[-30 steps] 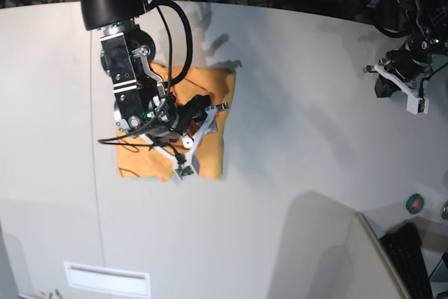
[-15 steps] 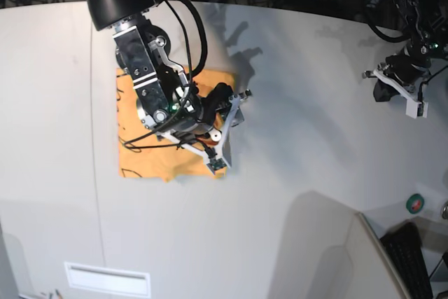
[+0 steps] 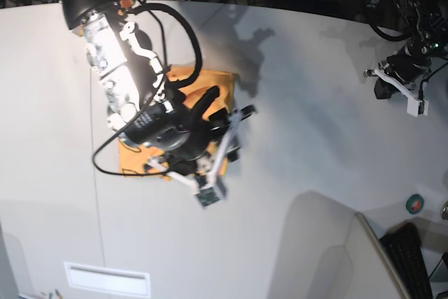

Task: Layout the t-shirt on the table in an organized manner, then fold the t-shirt properly
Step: 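Press the folded orange shirt flat with the right gripper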

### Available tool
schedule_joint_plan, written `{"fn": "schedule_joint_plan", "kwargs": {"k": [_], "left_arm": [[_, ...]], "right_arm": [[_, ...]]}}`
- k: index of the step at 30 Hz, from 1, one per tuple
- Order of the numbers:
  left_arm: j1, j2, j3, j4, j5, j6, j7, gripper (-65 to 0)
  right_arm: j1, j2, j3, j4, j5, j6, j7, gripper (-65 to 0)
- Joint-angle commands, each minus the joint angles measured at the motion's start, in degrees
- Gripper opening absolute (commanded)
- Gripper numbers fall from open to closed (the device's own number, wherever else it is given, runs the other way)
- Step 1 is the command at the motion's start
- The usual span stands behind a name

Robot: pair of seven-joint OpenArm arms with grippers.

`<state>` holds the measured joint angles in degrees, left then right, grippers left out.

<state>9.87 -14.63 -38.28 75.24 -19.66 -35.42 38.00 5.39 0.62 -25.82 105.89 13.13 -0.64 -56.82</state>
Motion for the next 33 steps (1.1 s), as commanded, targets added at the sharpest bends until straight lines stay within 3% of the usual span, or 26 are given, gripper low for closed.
{"fn": "schedule_joint_plan", "kwargs": {"k": [1,2,3,5,11,17,22,33], "left_arm": [[-0.33,-1.06,-0.35,0.85,-0.60,-0.32,-0.94,-65.0],[-0.33,-1.06,-0.35,0.85,-0.60,-0.32,-0.94,-65.0],[-0.33,-1.06,-0.35,0.85,-0.60,-0.32,-0.94,-65.0],[-0.33,-1.06,-0.35,0.85,-0.78,-0.32,-0.94,-65.0],[-0.42,-1.06,-0.35,0.85,-0.87,-0.32,-0.94,-65.0],[-0.15,-1.06,-0.35,1.11,-0.87,-0.32,-0.94,-65.0],[0.20,-1.06,-0.35,1.28,-0.96,-0.32,-0.94,-65.0],[0.20,-1.06,-0.35,1.28,-0.96,-0.32,-0.94,-65.0]], "right_arm": [[-0.16,1.18,1.52,1.85,-0.42,-2.21,0.51,-53.9],[-0.68,2.59,2.48,2.55,-0.33,-4.41,0.51,-63.3],[-1.21,3.55,3.71,2.55,-0.33,-5.82,0.60,-65.0],[-2.88,4.43,6.00,2.03,-0.33,-7.40,0.69,-65.0],[-7.19,4.34,7.23,-3.95,-0.33,-7.49,0.86,-65.0],[-5.34,3.64,7.32,-14.59,-0.33,-7.49,10.53,-65.0],[-2.35,3.11,7.23,-21.71,-0.33,-7.49,11.59,-65.0],[4.41,-3.66,5.21,-25.93,-0.25,-7.49,13.17,-65.0]]}}
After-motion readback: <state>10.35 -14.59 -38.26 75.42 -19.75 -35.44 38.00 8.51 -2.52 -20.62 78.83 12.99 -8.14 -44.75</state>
